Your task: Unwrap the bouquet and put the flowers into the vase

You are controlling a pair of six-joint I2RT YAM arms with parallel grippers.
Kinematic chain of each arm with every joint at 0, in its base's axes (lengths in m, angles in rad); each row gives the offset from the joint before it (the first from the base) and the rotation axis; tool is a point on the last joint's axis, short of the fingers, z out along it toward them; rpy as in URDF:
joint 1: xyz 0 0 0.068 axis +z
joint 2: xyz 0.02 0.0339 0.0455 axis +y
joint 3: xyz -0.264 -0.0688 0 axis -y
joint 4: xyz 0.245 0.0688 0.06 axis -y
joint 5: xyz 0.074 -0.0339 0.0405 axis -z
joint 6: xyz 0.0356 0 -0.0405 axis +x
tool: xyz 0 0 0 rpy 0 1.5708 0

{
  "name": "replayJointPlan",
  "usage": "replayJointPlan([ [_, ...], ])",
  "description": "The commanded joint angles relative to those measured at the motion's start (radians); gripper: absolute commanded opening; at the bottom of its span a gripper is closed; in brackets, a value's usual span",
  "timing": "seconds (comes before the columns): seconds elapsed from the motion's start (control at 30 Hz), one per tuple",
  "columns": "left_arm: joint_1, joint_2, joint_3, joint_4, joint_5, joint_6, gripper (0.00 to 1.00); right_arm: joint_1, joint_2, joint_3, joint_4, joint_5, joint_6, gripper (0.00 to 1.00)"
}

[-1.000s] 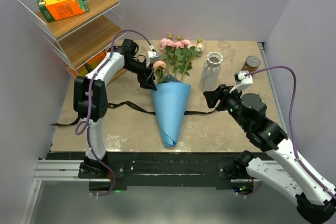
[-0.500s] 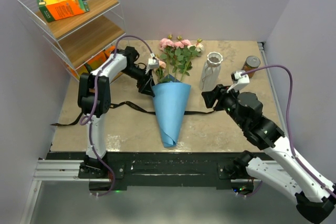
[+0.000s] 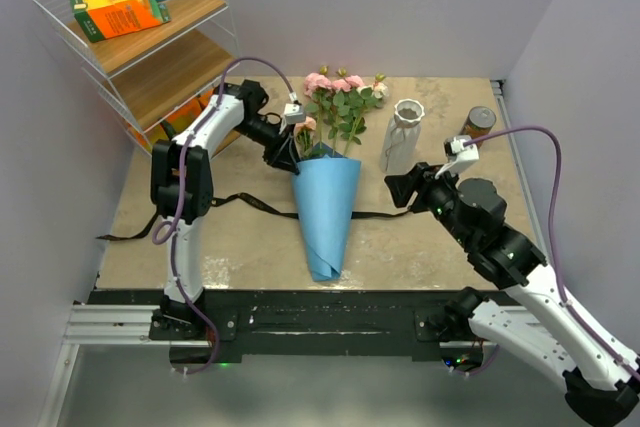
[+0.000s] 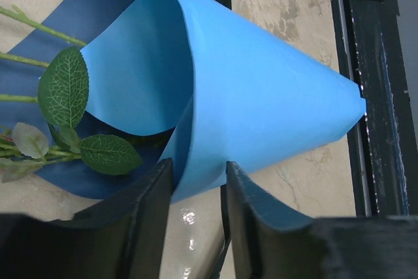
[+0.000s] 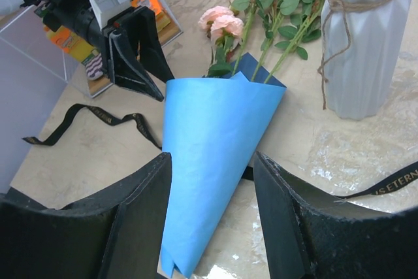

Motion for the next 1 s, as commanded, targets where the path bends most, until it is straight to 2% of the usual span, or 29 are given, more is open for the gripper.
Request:
replayJointPlan([
  [0.0, -0.005, 0.001, 0.032, -0.047, 0.026, 0.023, 0.38, -0.005, -0.033, -0.002, 0.013, -0.001, 0.001, 0.57],
  [0.23, -0.018, -0.002, 0.050, -0.051, 0.003, 0.000, 0.28, -0.004, -0.048, 0.004, 0.001, 0.005, 0.002, 0.56],
  [0.33, -0.034, -0.020, 0.073, -0.050, -0.003, -0.033, 0.16, -0.004, -0.050, 0.010, 0.000, 0.006, 0.005, 0.56],
  [0.4, -0.041, -0.045, 0.086, -0.036, 0.000, -0.079, 0.02, -0.004, -0.051, 0.016, -0.002, 0.006, 0.007, 0.55],
  [0.43, -0.051, -0.052, 0.089, -0.030, 0.003, -0.096, 0.00, -0.004, -0.051, 0.018, -0.005, 0.006, 0.008, 0.55],
  [0.67, -0.130, -0.140, 0.100, 0.062, -0.016, -0.271, 0.00, -0.004, -0.082, 0.020, -0.025, 0.022, 0.007, 0.55],
  [0.97, -0.282, -0.151, 0.095, 0.277, -0.023, -0.682, 0.01, -0.004, -0.106, 0.061, -0.074, 0.071, -0.008, 0.57],
])
